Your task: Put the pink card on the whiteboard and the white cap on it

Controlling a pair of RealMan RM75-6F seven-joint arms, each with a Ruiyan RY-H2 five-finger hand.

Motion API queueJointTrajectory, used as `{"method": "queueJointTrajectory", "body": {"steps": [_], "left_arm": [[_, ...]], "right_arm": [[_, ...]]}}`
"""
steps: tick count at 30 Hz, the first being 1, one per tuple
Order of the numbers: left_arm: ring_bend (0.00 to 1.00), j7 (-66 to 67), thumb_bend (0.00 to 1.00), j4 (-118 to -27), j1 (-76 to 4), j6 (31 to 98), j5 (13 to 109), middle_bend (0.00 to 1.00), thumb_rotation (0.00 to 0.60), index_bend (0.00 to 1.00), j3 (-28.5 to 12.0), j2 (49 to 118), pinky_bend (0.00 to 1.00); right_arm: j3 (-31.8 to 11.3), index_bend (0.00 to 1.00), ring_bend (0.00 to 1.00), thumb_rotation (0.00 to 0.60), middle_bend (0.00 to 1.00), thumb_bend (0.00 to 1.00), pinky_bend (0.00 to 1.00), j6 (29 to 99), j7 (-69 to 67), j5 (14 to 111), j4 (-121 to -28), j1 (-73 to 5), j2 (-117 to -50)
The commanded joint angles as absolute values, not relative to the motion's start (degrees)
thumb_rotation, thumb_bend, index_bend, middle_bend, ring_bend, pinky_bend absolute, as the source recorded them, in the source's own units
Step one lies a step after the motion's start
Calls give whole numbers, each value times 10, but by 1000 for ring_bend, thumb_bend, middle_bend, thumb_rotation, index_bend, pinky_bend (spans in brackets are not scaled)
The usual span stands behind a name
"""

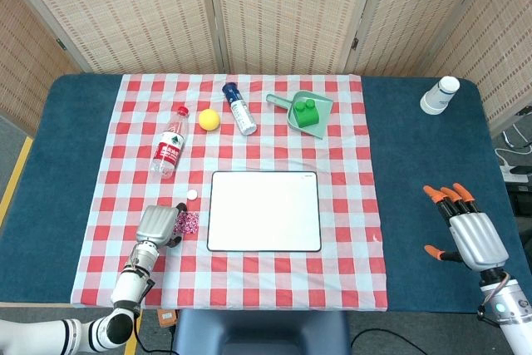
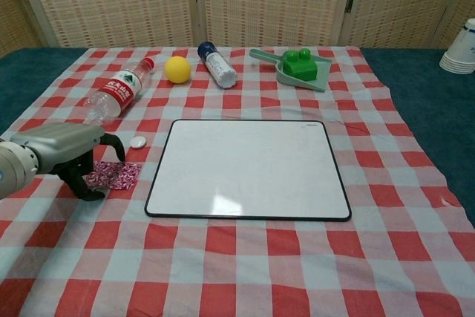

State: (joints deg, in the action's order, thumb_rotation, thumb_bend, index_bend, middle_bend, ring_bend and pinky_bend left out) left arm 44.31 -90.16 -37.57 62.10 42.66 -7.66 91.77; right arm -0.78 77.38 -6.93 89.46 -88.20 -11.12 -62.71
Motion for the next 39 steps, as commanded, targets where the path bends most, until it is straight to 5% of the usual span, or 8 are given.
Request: {"method": "queueJointTrajectory", "body": {"steps": [1, 22, 39], "left_arm": [[1000, 443, 253, -897, -380, 618, 420, 1000, 600, 297, -75, 920, 1000], [1000, 429, 259, -898, -392, 632, 415, 1000, 600, 431, -73, 915, 1000], [1000, 479, 259, -974, -446, 668, 415, 1000, 600, 424, -116, 916, 1000]], "right_arm": [[-8, 29, 52, 600, 153, 27, 63, 774, -70, 894, -882, -111, -627], [-9, 29, 52, 600, 153, 27, 63, 771, -70, 891, -881, -112, -628], [-10, 29, 52, 600, 153, 27, 63, 768, -73, 890, -880, -114, -627]]}}
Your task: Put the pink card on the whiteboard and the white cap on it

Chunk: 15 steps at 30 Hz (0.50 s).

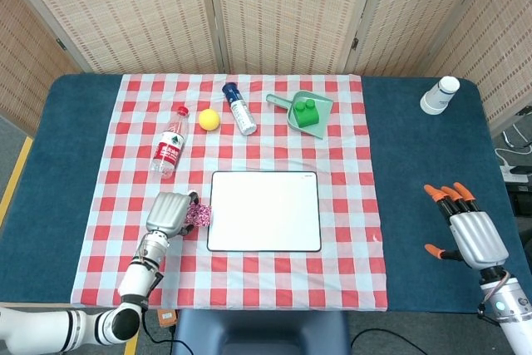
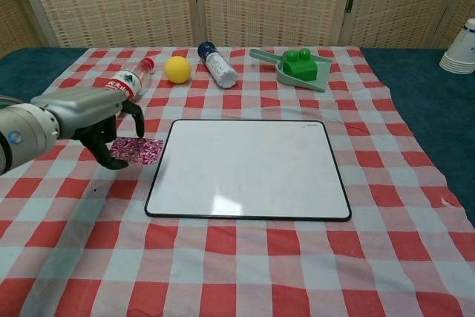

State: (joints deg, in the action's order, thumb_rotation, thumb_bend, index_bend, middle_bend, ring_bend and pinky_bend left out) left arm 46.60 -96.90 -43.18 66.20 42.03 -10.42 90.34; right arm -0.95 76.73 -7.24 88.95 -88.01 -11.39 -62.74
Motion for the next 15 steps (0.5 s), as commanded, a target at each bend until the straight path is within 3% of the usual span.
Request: {"method": "queueJointTrajectory", "body": {"steps": [1, 7, 15], "left_arm": [[1000, 487, 260, -972, -456, 668, 408, 1000, 600, 424, -122, 926, 1000], [1000, 531, 259, -930, -514, 663, 360, 1000, 600, 424, -152, 992, 1000], [1000, 540, 260, -835, -557, 632, 327, 1000, 600, 421, -156, 1066, 1000]], "right_arm": [[-10, 29, 52, 600, 153, 27, 62, 768, -73, 890, -880, -114, -627], [-10, 29, 52, 600, 153, 27, 63, 767, -81, 888, -878, -114, -625], [-7, 29, 52, 600, 153, 27, 63, 764, -96, 893, -875, -116, -622]]}}
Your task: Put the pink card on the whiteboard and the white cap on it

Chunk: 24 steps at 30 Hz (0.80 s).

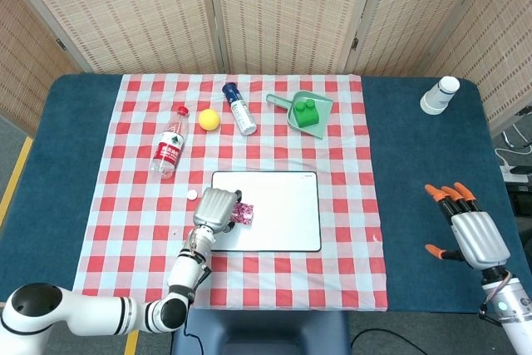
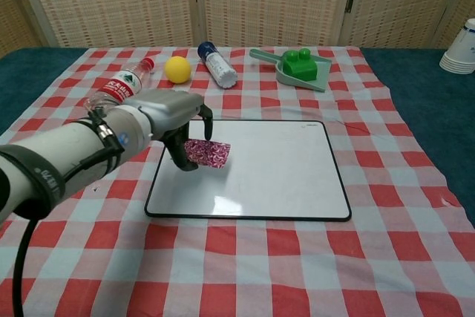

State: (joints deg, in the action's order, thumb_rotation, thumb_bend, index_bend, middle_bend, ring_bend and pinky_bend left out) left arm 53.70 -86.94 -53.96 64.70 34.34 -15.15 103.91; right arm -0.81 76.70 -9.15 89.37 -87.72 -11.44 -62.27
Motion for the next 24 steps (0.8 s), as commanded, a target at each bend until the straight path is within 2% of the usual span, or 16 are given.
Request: {"method": "queueJointTrajectory", "body": {"steps": [1, 14, 18, 24], "left_arm": [[1000, 540, 260, -821, -563, 628, 324, 1000, 600, 420, -158, 1074, 1000], [1000, 529, 260, -743, -611, 620, 331, 1000, 600, 399, -186, 1140, 1000], [1000, 517, 238, -737, -609, 620, 337, 1000, 600, 343, -188, 1140, 1000], [1000, 514, 215, -748, -602, 626, 341, 1000, 600, 334, -186, 1125, 1000]], "right_arm": [[-8, 29, 52, 600, 153, 27, 63, 762, -99, 892, -873, -116, -621], [-7, 29, 52, 600, 153, 27, 63, 764, -118, 893, -869, -116, -616], [-7, 29, 52, 600, 153, 27, 63, 765, -118, 893, -869, -115, -616], [-7, 29, 52, 600, 153, 27, 63, 764, -115, 893, -868, -116, -617]]}}
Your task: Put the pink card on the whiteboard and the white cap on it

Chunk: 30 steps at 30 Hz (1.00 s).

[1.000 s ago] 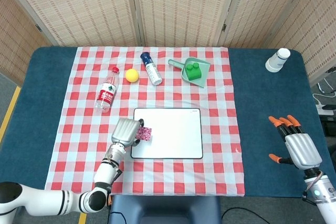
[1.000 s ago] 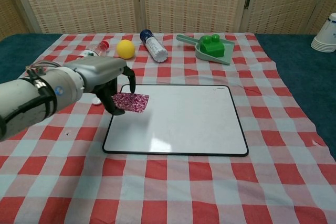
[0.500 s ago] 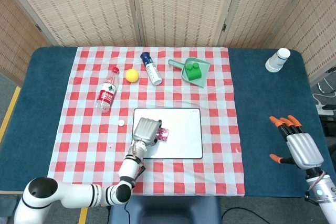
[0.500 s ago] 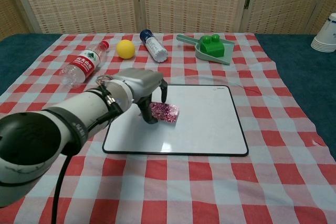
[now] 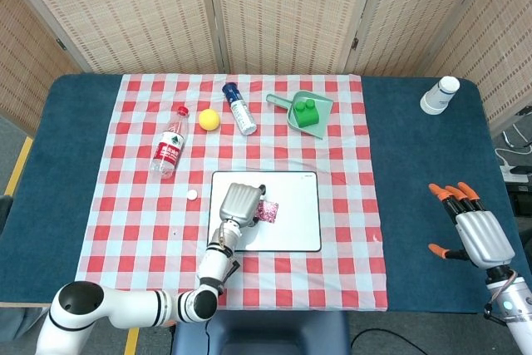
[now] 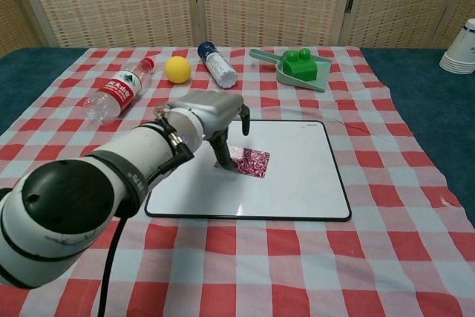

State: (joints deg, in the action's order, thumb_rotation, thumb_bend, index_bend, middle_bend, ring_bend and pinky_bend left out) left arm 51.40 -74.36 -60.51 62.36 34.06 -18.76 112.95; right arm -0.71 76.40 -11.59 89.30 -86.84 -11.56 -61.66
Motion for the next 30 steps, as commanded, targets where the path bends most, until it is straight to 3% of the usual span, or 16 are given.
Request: {"method": "queueJointTrajectory", "body": {"steps": [1, 9, 16, 30], "left_arm": [[1000, 516, 215, -751, -600, 629, 342, 1000, 600, 334, -184, 1120, 1000], [1000, 510, 226, -781, -560, 657, 359, 1000, 600, 376, -154, 1061, 1000], [1000, 482, 265, -766, -520, 638, 366, 1000, 600, 447, -125, 1007, 1000], [1000, 455, 293, -715, -511, 618, 398, 1000, 600, 442, -115, 1020, 1000]], "right_arm": [[-7, 29, 52, 600, 153, 27, 63, 764, -114, 893, -868, -116, -617], [-7, 29, 52, 600, 153, 27, 63, 762, -105, 891, -870, -116, -620], [-5, 29, 52, 600, 153, 27, 63, 754, -92, 892, -872, -120, -625], [-7, 29, 52, 600, 153, 27, 63, 751, -87, 887, -872, -121, -627]]}}
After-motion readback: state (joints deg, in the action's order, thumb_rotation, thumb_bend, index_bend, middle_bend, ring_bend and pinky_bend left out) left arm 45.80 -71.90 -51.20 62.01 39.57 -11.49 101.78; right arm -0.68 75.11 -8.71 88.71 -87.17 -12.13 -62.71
